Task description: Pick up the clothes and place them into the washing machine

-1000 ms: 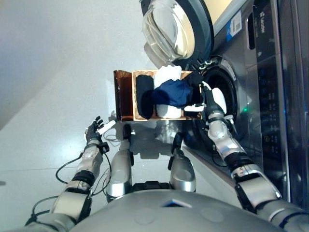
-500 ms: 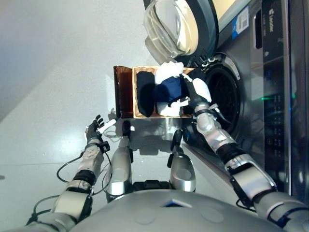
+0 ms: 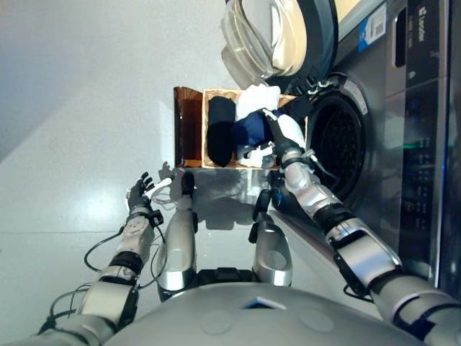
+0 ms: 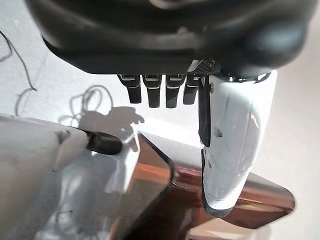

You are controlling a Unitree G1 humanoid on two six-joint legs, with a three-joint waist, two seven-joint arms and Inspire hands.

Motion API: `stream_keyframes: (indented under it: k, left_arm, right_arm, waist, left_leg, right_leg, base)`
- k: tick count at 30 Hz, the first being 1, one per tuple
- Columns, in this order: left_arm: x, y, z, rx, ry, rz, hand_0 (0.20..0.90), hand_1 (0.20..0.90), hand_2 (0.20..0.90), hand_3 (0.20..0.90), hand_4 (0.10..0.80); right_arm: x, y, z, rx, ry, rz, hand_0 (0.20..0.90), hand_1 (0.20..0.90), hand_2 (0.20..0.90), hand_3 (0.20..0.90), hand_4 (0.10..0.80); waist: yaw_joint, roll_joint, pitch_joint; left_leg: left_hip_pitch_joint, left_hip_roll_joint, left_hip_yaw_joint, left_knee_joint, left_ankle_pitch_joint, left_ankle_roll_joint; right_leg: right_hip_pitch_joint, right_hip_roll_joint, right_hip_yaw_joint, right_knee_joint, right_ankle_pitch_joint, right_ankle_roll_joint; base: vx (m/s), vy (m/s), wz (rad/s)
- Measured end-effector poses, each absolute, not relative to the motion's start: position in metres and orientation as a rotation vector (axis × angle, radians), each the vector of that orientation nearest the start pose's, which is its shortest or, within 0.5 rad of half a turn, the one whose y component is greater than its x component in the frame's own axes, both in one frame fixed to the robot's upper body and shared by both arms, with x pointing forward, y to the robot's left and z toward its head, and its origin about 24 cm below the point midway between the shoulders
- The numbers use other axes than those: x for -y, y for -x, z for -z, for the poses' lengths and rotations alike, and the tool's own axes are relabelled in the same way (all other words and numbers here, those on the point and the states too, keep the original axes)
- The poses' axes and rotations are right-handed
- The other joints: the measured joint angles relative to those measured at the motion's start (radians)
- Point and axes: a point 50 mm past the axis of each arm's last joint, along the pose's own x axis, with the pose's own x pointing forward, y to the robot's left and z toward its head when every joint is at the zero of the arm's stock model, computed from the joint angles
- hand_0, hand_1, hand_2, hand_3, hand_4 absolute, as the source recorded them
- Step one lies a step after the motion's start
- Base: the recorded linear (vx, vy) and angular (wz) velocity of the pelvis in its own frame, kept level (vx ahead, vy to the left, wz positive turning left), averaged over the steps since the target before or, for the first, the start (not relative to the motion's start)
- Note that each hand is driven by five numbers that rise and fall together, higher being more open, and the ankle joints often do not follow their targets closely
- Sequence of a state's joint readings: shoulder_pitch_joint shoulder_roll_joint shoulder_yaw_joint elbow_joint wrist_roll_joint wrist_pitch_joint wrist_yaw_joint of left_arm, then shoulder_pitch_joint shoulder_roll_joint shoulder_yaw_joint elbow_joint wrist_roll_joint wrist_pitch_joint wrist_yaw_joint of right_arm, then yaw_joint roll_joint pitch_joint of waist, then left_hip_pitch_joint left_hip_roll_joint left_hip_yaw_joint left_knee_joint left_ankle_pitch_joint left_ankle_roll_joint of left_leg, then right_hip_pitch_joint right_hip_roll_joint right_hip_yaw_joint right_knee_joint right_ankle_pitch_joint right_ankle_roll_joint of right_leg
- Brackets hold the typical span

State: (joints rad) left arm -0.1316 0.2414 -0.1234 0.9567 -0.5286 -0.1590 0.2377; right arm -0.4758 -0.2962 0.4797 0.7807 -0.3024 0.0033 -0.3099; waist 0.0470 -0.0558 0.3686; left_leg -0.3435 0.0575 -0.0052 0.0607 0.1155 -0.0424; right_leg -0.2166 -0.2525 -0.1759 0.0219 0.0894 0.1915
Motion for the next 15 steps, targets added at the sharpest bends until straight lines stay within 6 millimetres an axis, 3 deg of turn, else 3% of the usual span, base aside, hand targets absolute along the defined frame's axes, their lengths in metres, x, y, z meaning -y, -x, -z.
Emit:
stream_keyframes:
  k: [15]
  left_arm:
    - [-0.228, -0.199, 0.108, -0.69, 0.095, -0.437, 0.9, 0.9, 0.9, 0.9, 0.8]
  right_arm:
    - [0.174, -0.321, 0.028, -0.36, 0.954, -0.024, 0.9, 0.9, 0.9, 0.9, 0.8]
  waist:
    - [0.03, 0.019, -0.019]
  left_leg:
    - [0.003, -0.007, -0.019, 0.006, 0.004, 0.005]
  right_leg:
    - [0.022, -0.005, -0.02, -0.003, 0.0, 0.0]
  base:
    - [0.002, 0.003, 0.04]
